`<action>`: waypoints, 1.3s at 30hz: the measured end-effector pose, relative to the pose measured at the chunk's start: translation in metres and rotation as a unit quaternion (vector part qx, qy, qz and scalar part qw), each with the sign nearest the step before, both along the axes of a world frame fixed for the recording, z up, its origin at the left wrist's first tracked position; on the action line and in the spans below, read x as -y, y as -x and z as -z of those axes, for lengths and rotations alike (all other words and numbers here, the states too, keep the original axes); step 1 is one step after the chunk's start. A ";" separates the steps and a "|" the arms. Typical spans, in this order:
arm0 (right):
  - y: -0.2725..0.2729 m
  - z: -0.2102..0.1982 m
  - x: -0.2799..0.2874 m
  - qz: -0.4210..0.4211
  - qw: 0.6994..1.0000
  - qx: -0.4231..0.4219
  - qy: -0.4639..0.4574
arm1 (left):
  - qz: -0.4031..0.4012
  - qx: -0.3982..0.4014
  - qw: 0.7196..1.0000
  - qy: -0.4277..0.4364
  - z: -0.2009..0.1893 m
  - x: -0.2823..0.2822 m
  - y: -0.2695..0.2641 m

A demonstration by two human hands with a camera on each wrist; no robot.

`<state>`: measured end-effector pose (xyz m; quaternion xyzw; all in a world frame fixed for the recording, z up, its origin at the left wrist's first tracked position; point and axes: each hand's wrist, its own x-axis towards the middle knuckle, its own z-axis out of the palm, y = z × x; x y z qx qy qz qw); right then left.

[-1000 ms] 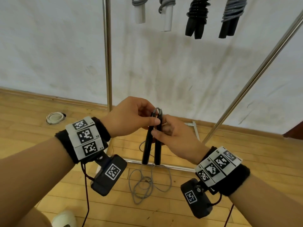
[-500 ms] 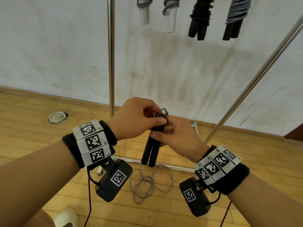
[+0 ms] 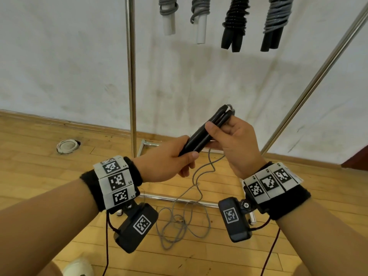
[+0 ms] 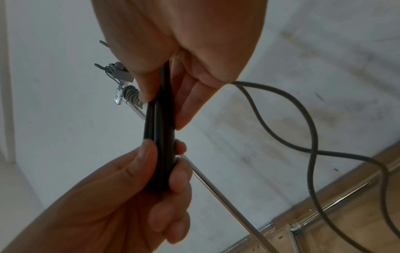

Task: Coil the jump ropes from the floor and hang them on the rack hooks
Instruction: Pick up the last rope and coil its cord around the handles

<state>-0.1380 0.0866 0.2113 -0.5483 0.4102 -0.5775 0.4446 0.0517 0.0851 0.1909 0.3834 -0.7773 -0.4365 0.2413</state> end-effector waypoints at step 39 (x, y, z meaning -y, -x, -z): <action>0.022 0.010 0.012 -0.096 0.990 -0.099 -0.029 | -0.200 -0.025 0.980 -0.004 -0.011 0.035 -0.013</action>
